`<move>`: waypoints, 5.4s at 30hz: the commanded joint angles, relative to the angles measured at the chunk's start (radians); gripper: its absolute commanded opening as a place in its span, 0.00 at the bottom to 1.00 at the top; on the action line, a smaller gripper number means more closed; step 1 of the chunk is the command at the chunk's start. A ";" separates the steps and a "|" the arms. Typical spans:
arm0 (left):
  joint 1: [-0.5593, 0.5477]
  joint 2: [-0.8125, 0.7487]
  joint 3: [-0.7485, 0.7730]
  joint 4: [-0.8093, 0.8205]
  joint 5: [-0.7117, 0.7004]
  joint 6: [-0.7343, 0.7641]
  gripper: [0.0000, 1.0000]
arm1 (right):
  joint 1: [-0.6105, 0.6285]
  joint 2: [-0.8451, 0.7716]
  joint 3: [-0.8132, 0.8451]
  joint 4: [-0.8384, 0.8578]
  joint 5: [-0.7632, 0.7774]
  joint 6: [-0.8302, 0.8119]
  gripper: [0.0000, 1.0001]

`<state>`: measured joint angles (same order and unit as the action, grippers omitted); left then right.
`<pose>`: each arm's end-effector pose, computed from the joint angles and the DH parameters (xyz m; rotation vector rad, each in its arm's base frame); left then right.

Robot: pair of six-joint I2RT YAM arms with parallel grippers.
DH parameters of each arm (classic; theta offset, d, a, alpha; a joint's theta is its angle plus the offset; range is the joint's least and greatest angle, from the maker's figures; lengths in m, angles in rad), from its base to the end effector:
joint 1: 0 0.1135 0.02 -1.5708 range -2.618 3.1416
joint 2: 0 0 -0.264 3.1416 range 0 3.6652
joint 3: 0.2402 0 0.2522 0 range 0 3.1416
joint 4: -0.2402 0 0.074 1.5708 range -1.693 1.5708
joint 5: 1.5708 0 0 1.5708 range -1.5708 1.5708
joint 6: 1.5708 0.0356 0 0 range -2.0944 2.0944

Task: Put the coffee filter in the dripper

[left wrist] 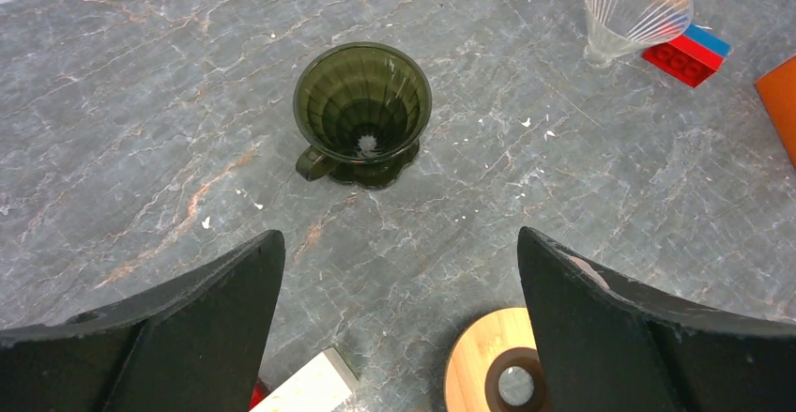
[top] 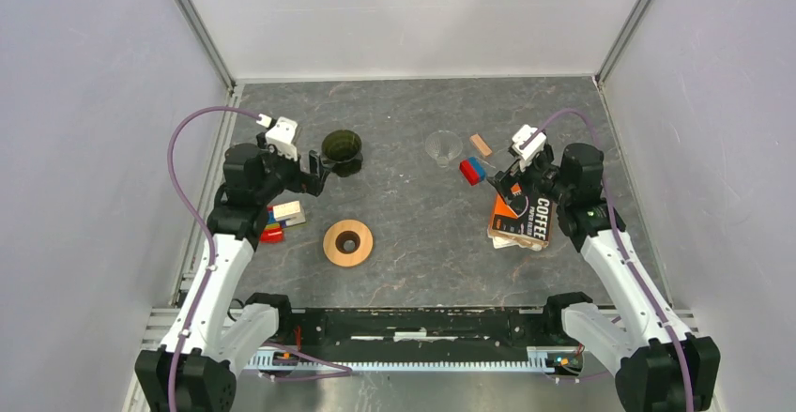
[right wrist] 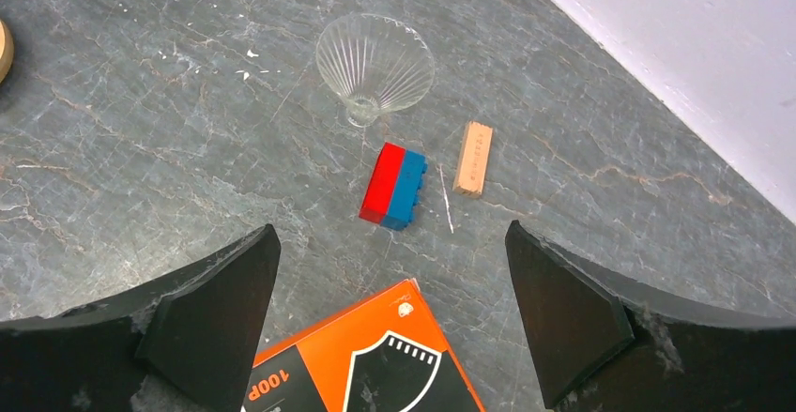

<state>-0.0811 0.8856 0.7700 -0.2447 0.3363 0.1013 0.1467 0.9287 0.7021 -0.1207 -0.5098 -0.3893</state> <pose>0.2023 -0.0282 0.3113 0.3972 1.8808 -0.3107 0.2080 0.0483 0.2926 -0.8179 1.6984 0.3222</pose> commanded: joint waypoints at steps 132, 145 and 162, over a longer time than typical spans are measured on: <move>-0.354 0.535 0.151 -0.449 -0.183 0.276 0.21 | 0.225 0.170 -0.022 -0.077 0.277 -0.207 0.94; -0.398 0.583 0.620 -0.693 -0.104 0.143 0.02 | 0.213 0.128 -0.049 -0.046 0.323 -0.192 0.94; -0.622 0.966 0.939 -0.777 -0.176 0.035 0.02 | 0.128 0.072 -0.073 -0.034 0.263 -0.171 0.95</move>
<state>-0.6781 1.8339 1.6493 -0.9985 0.1761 0.1867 0.2840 1.0191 0.6373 -0.1875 -0.2123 -0.5724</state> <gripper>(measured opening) 0.506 0.946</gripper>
